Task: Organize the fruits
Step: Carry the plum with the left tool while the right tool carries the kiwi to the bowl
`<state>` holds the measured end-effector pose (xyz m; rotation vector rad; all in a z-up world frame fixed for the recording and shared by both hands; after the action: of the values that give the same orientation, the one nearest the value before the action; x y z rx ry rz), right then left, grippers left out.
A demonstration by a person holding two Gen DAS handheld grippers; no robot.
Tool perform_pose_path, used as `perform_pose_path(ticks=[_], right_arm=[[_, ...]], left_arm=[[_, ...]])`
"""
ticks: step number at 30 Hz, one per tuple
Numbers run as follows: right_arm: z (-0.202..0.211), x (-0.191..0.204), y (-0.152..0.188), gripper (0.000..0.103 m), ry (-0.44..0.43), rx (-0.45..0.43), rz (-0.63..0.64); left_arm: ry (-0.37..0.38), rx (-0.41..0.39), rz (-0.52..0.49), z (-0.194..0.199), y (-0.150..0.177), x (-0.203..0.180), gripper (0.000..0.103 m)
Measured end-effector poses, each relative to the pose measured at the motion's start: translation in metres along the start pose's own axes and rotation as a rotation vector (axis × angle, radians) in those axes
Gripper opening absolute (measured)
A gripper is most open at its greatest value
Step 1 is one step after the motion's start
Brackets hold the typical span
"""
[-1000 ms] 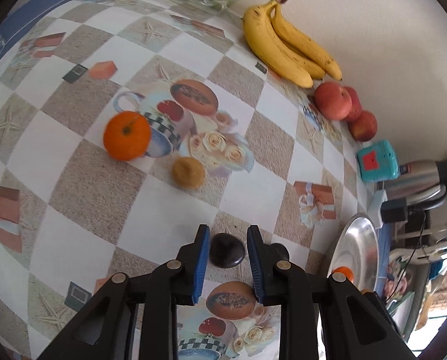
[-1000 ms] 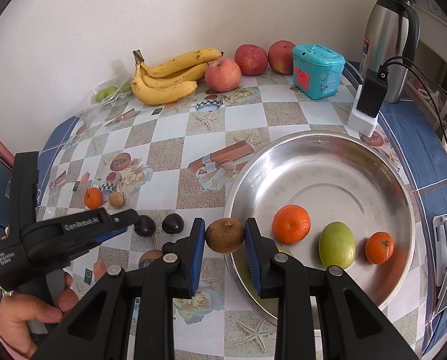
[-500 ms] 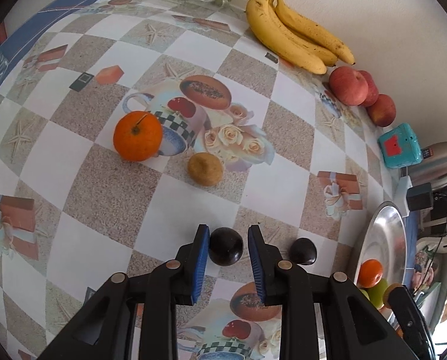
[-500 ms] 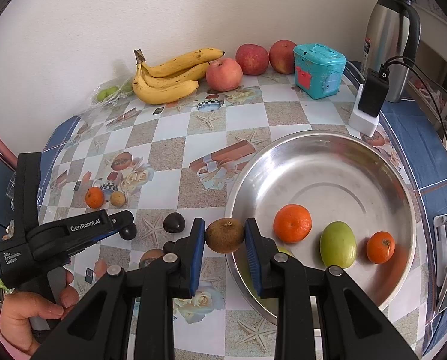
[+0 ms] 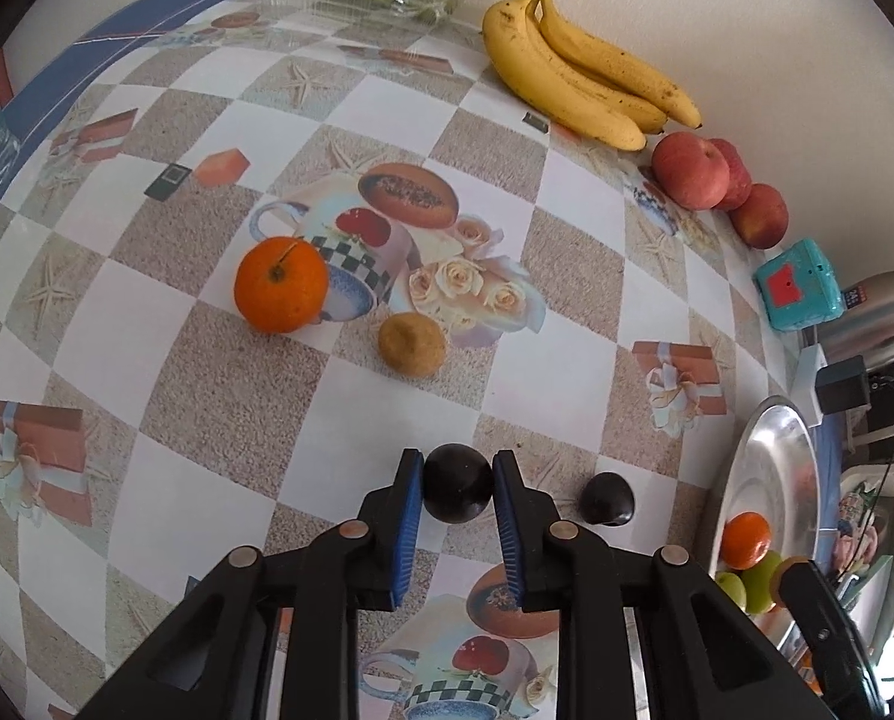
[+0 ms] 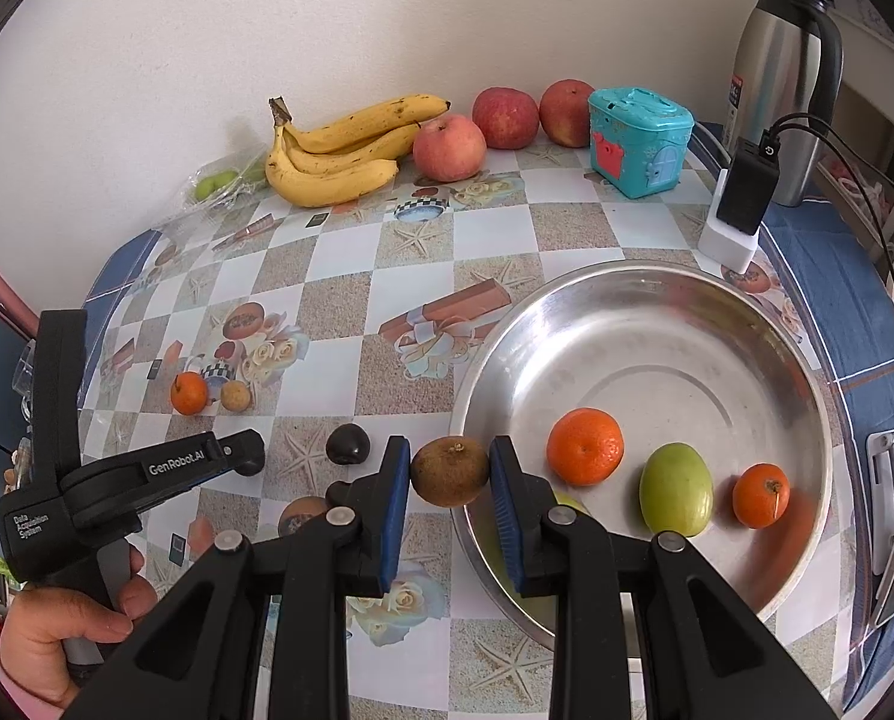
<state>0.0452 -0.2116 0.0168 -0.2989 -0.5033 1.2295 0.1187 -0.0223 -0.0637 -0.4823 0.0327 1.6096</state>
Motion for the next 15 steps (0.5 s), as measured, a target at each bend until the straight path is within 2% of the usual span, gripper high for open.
perform_pose_path(ticks=[5,9,12,15], right_arm=[[-0.004,-0.008,0.001,0.028,-0.004,0.011,-0.017],[-0.005,-0.028,-0.002,0.028,0.034,0.011,-0.055],[-0.003,-0.051,-0.004,0.028,0.072,0.002,-0.098],[0.000,-0.082,-0.004,0.028,0.148,-0.006,-0.154]], left_arm=[[0.028,-0.013,-0.016,0.008,0.000,-0.007,0.025],[0.058,-0.024,-0.053,0.013,0.001,-0.025,0.025],[0.096,-0.040,-0.116,0.020,0.006,-0.050,0.025],[0.128,-0.050,-0.208,0.026,0.014,-0.082,0.025]])
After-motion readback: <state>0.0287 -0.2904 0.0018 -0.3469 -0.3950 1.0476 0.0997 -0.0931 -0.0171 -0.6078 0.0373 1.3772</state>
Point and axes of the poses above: each gripper's, at about its wrist camera, not at the fingertips, and z roughly against the way its jaws point, x to its left, y to its underside, the point moved 5 cm from there along -z, roughly the way its jaws point, and after that the axes turned 2 degrees about -z, right-handed, at the moved point
